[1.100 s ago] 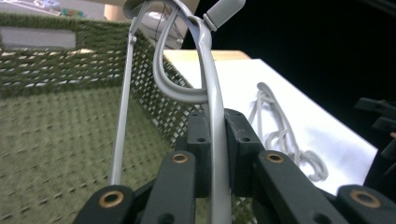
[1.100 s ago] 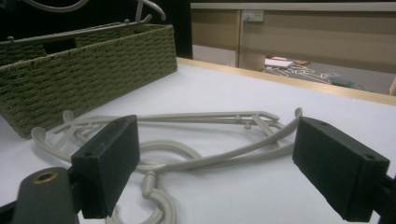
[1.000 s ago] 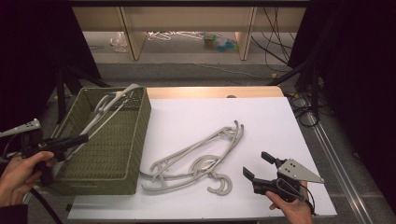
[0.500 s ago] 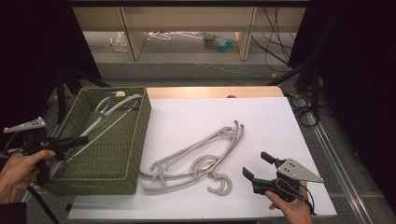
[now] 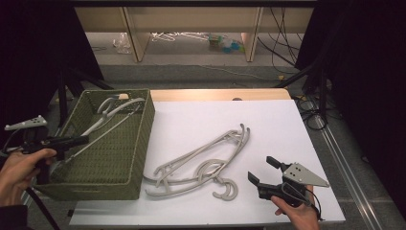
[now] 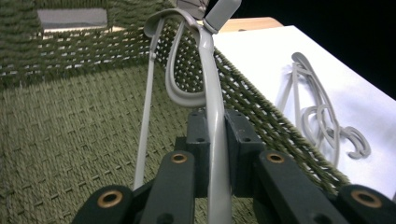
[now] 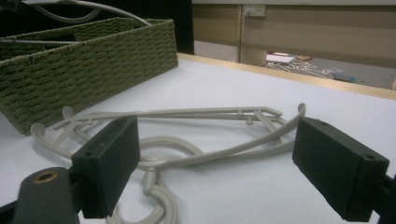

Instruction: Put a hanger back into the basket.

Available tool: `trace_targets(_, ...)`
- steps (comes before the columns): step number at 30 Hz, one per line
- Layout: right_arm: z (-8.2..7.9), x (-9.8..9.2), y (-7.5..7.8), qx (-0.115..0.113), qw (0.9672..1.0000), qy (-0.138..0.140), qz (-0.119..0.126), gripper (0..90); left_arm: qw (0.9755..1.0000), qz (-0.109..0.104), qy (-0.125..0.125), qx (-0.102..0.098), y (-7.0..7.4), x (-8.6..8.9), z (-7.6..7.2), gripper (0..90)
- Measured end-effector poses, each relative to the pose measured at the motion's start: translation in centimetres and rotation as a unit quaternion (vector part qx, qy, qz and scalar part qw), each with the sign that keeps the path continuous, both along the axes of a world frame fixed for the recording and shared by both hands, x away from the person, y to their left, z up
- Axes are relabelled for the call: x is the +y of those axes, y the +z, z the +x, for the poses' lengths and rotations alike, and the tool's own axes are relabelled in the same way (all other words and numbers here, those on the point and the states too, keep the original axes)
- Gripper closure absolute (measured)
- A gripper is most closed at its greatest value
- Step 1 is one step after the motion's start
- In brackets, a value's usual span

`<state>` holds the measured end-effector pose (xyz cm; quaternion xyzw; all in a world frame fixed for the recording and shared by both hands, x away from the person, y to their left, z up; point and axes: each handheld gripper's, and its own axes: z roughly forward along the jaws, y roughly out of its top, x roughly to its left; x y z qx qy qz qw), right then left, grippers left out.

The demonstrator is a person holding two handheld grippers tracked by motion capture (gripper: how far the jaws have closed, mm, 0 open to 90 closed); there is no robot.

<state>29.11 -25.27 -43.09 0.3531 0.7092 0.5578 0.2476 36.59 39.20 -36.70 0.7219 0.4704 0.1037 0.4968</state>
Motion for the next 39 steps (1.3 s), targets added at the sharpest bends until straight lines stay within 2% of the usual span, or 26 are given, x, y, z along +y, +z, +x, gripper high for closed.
trace_targets(1,0.0,0.0,0.0,-0.002,1.0,0.002,0.003,15.9,1.0,0.0,0.0,0.0,0.0,0.0,0.0,80.9)
trace_targets(3,0.0,0.1,0.0,-0.001,1.0,0.002,0.002,15.9,0.9998,0.009,0.011,0.014,-1.0,0.0,0.5,80.7)
trace_targets(6,0.0,0.0,0.0,-0.001,1.0,0.0,0.0,15.9,0.9994,0.011,0.022,0.024,-1.6,-0.1,0.7,80.2)
trace_targets(8,0.0,0.0,0.0,0.0,1.0,-0.001,0.0,15.9,0.9993,0.004,0.029,0.023,-1.9,0.0,0.8,79.9)
trace_targets(10,-0.1,0.0,0.1,0.0,1.0,0.001,0.002,15.9,0.999,0.01,0.037,0.021,-1.8,0.1,0.7,79.1)
trace_targets(12,-0.1,0.0,0.1,-0.001,1.0,0.003,0.001,15.9,0.9978,0.029,0.056,0.018,-1.7,0.0,0.6,78.2)
trace_targets(14,-0.1,0.0,0.1,-0.001,1.0,0.001,0.002,15.9,0.9974,0.037,0.058,0.018,-1.9,0.0,0.6,77.4)
trace_targets(15,-0.2,0.0,0.1,0.004,1.0,0.005,0.006,15.9,0.9963,0.057,0.059,0.023,-2.0,-0.1,0.7,76.9)
trace_targets(16,-0.2,0.0,0.1,0.004,1.0,0.005,0.006,15.9,0.9963,0.057,0.059,0.023,-2.0,-0.1,0.7,76.8)
trace_targets(17,-0.1,-0.1,0.1,-0.005,1.0,0.004,0.004,15.9,0.9945,0.085,0.055,0.029,-2.3,-0.1,0.7,76.5)
trace_targets(18,-0.1,-0.1,0.1,-0.006,1.0,0.005,0.004,15.9,0.9944,0.081,0.06,0.031,-2.4,-0.2,0.8,76.0)
trace_targets(21,-0.1,0.0,0.1,-0.01,0.9999,0.003,0.007,16.0,0.9929,0.091,0.07,0.031,-2.3,-0.2,0.8,74.9)
trace_targets(24,-0.1,0.0,0.1,-0.009,0.9999,0.004,0.007,16.0,0.9891,0.117,0.082,0.035,-2.2,-0.4,0.8,71.6)
trace_targets(25,-0.1,0.0,0.1,-0.009,0.9999,0.004,0.007,16.0,0.9891,0.117,0.082,0.035,-2.2,-0.4,0.8,71.7)
trace_targets(26,-0.1,0.0,0.1,-0.008,0.9999,0.004,0.005,16.0,0.9868,0.133,0.088,0.029,-2.3,-0.6,0.8,71.8)
trace_targets(27,-0.1,0.0,0.1,-0.007,1.0,0.004,0.004,16.0,0.9854,0.142,0.085,0.039,-2.2,-0.5,0.8,72.1)
trace_targets(29,-0.1,0.0,0.1,-0.005,1.0,0.007,0.004,16.0,0.984,0.148,0.091,0.038,-2.2,-0.5,0.8,73.4)
trace_targets(31,-0.1,0.0,0.1,-0.009,0.9999,0.004,0.008,16.0,0.9813,0.159,0.1,0.043,-2.2,-0.3,0.8,74.1)
trace_targets(32,-0.1,0.0,0.1,-0.009,0.9999,0.004,0.007,16.0,0.977,0.185,0.094,0.049,-2.0,0.1,0.8,74.1)
trace_targets(33,-0.2,-0.1,0.2,-0.002,1.0,0.001,-0.001,16.0,0.9771,0.181,0.1,0.049,-2.1,0.1,0.8,73.8)
trace_targets(34,-0.1,0.0,0.1,-0.009,0.9999,0.003,0.007,16.0,0.9765,0.184,0.1,0.049,-2.0,0.2,0.7,74.1)
trace_targets(36,-0.1,0.0,0.1,-0.004,1.0,0.006,0.004,16.0,0.9758,0.184,0.107,0.049,-2.1,0.1,0.8,73.6)
trace_targets(37,-0.1,0.0,0.1,-0.004,1.0,0.006,0.003,16.0,0.9736,0.187,0.121,0.051,-2.1,0.0,0.8,71.7)
trace_targets(38,-0.2,0.1,0.1,0.002,1.0,0.004,0.008,16.1,0.9715,0.195,0.123,0.055,-2.1,0.1,0.8,70.0)
trace_targets(39,-0.2,0.1,0.1,0.006,0.9999,0.009,0.012,16.1,0.9711,0.195,0.128,0.051,-2.2,0.2,0.9,67.0)
